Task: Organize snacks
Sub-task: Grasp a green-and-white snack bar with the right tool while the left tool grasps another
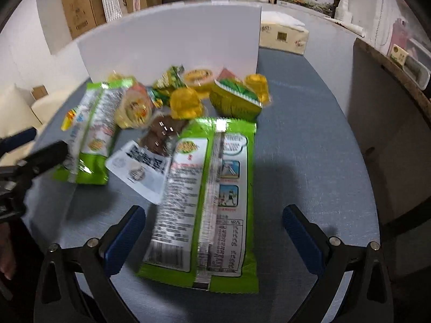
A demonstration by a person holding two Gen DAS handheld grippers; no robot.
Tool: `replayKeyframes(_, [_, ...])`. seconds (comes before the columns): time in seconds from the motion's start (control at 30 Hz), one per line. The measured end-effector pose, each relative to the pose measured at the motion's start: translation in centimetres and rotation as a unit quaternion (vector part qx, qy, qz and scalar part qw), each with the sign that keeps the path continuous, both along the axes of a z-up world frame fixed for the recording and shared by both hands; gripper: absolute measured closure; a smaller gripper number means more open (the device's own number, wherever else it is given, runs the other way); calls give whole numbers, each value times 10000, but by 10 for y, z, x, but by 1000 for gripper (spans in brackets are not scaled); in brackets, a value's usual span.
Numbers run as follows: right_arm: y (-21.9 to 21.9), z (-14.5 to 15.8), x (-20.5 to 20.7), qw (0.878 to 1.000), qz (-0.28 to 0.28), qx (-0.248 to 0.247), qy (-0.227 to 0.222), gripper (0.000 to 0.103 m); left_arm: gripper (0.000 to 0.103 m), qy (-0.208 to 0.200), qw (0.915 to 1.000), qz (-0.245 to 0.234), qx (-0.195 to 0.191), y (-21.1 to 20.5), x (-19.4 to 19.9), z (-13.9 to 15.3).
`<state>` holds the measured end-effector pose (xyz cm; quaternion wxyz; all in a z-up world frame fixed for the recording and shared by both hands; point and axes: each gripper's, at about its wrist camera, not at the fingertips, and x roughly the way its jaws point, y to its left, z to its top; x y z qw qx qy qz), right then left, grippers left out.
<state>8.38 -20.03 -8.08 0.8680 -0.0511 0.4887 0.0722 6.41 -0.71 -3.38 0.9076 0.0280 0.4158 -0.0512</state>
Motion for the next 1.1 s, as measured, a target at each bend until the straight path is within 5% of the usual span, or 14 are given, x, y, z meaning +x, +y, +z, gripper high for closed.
replayKeyframes(0.13, [-1,-1,-3,10000,31,14,-85,2,0,63,10000,10,5,2,1,-4])
replayKeyframes(0.23, [-2,4,-11,9997,16,91,-231,33,0,78,10000,-22,-51,3,2,-6])
replayKeyframes(0.6, [-28,33,-45,9928,-379,923,-661,34,0,254,9992,50,-310,-3,21,-18])
replayKeyframes(0.97, [-33,45,-52,9899,-440,1010,-892,34,0,196,9968,565,533,-31,54,-39])
replayKeyframes(1.1, [-35,44,-52,9903,-404,1017,-852,34,27,207,9961,613,597,-32,60,-39])
